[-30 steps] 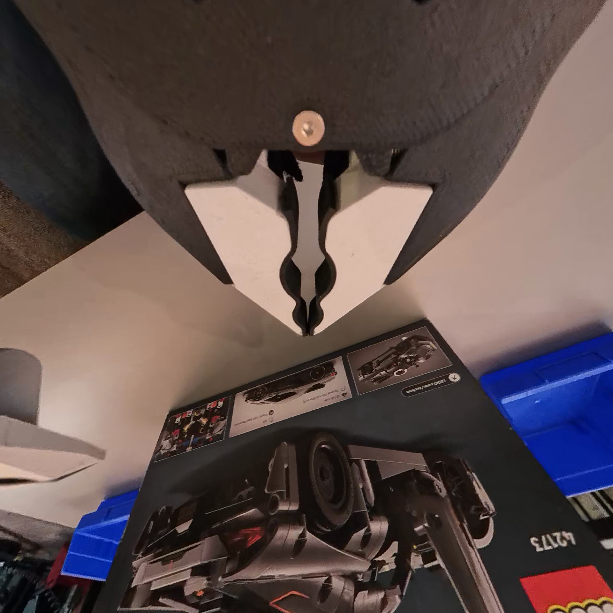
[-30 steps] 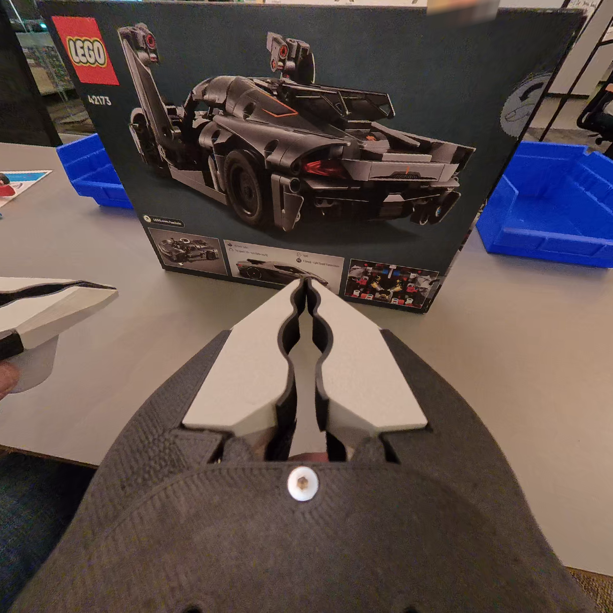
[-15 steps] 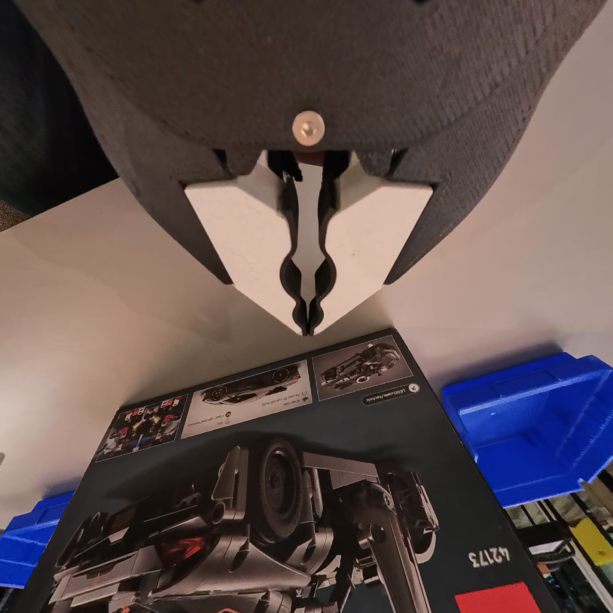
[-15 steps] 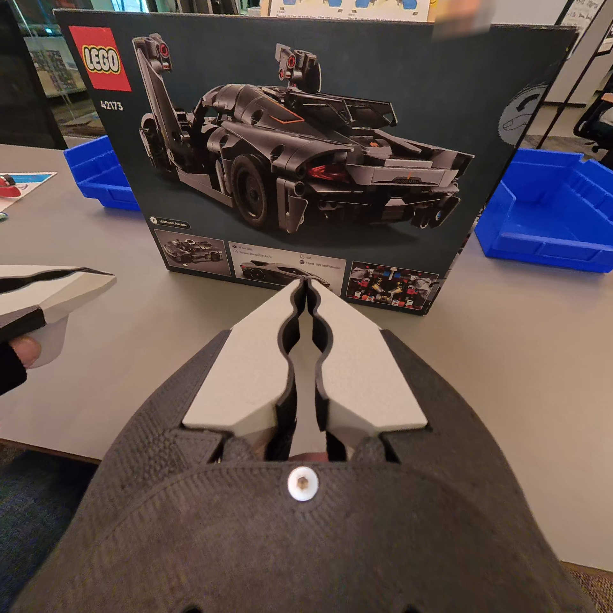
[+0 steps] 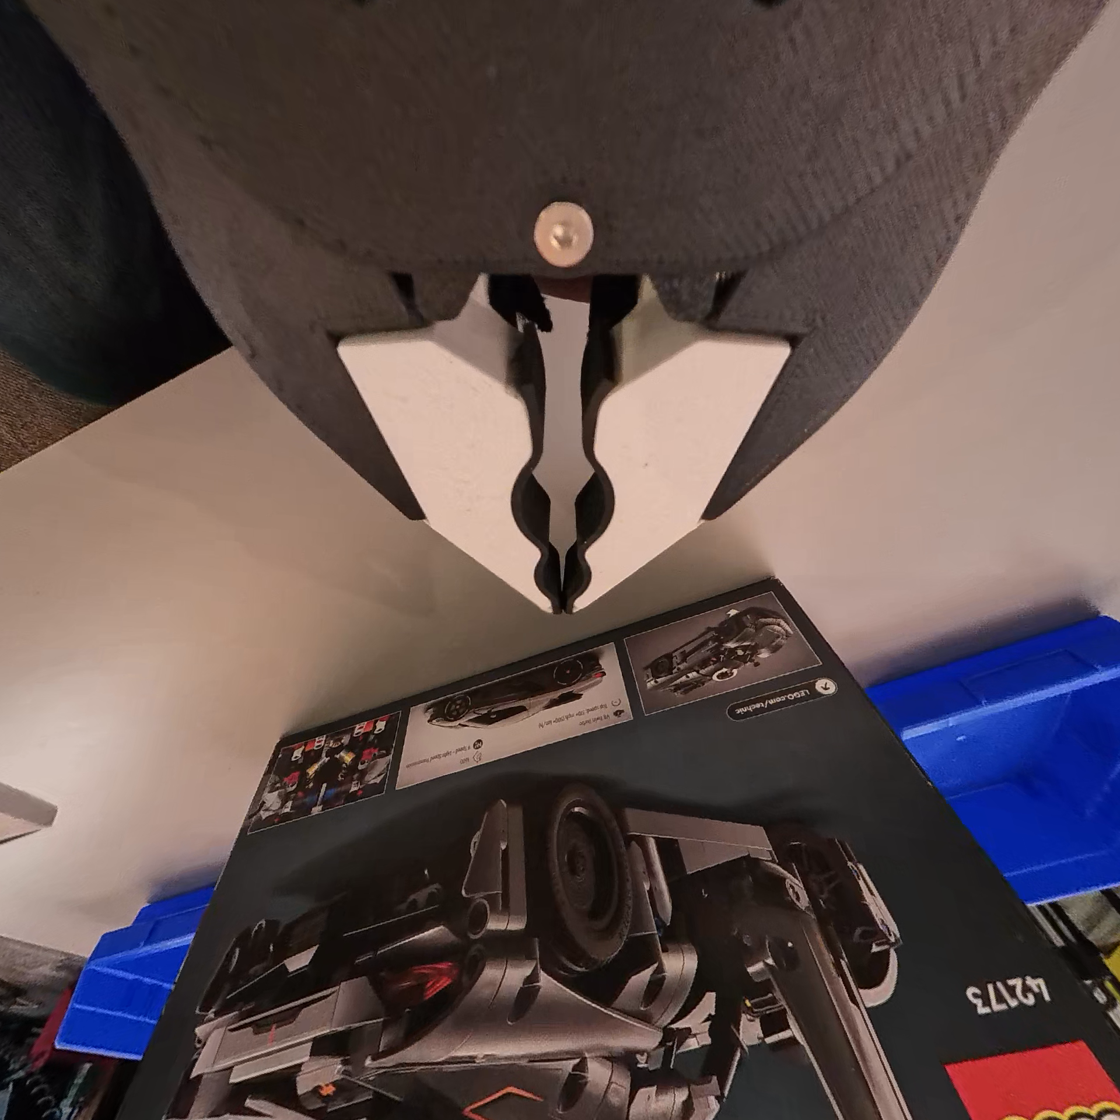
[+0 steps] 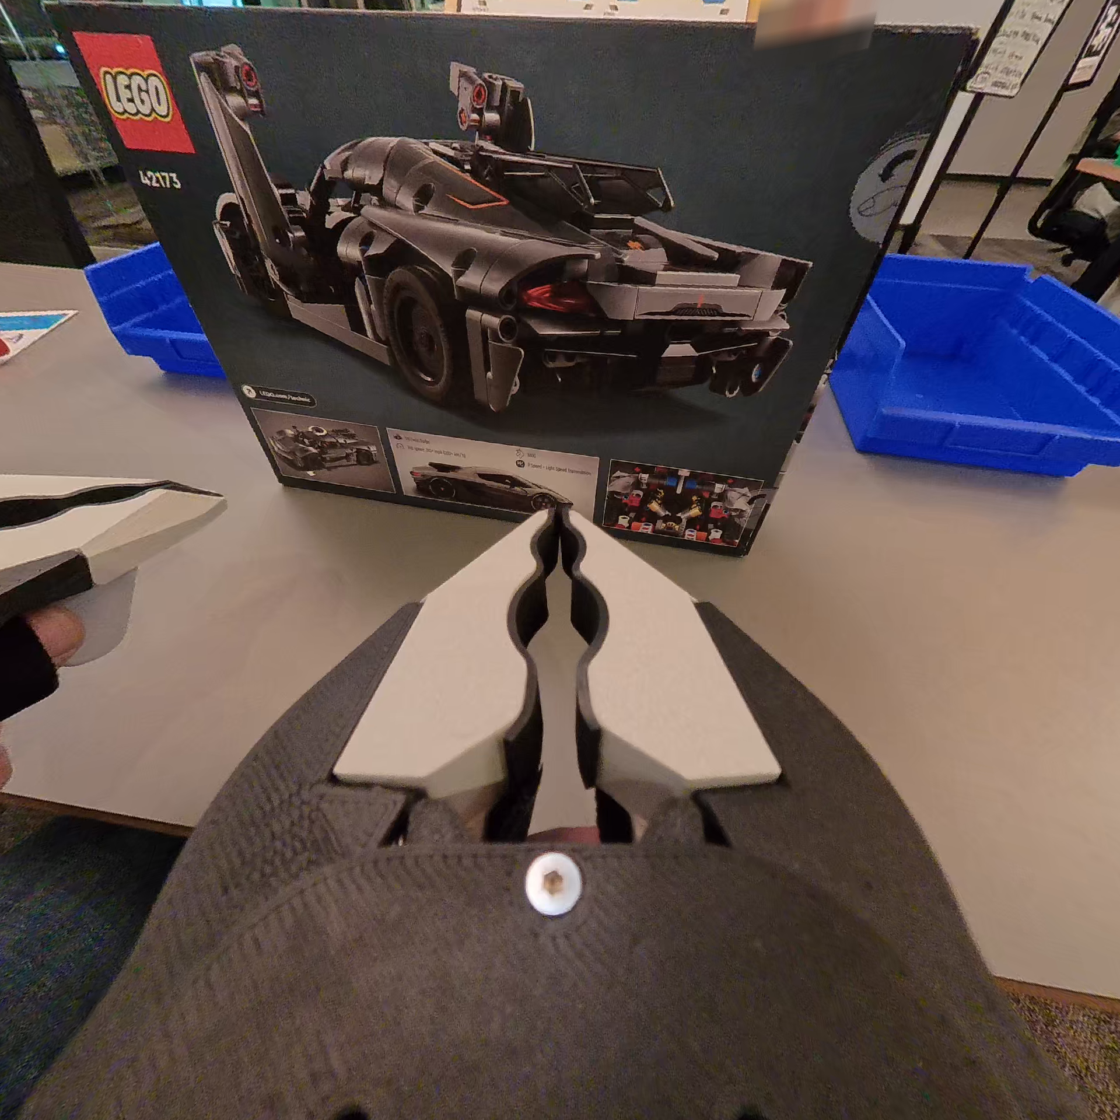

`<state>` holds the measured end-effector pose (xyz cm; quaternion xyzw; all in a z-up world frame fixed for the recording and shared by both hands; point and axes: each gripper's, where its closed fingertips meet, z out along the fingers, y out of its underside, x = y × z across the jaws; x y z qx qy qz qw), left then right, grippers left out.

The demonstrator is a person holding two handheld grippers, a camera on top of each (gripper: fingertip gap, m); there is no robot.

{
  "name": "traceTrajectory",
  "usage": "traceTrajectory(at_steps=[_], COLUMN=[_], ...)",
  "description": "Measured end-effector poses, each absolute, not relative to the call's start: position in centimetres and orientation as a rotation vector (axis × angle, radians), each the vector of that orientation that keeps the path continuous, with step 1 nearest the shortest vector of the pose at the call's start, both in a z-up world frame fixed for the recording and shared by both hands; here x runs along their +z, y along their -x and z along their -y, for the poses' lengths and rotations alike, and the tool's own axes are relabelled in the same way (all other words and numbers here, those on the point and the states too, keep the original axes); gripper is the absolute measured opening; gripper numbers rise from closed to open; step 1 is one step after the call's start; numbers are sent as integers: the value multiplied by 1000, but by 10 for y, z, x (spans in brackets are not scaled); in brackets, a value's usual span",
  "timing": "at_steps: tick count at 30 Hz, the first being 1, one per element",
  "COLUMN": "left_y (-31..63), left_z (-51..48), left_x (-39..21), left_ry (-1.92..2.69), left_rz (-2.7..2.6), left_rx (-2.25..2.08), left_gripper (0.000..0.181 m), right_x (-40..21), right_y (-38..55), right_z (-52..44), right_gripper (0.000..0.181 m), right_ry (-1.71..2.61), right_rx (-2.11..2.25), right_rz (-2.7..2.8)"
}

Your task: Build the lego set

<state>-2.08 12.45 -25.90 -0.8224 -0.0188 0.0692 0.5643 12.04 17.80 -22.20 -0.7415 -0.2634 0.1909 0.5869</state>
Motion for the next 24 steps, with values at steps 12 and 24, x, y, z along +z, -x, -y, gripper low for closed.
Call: traceTrajectory(at_steps=[12, 24], left_y=[7, -20], left_z=[-136, -136], left_x=[-251, -249], left_ry=[1905, 1916], left_rz=[119, 131], left_rx=[184, 222], left_gripper=[0, 0], right_x=[-224, -211], right_y=[-106, -97], right_z=[-164, -149], right_gripper=[0, 0], right_ry=[1736, 1717], right_rx=[453, 459], right_rz=[625, 610])
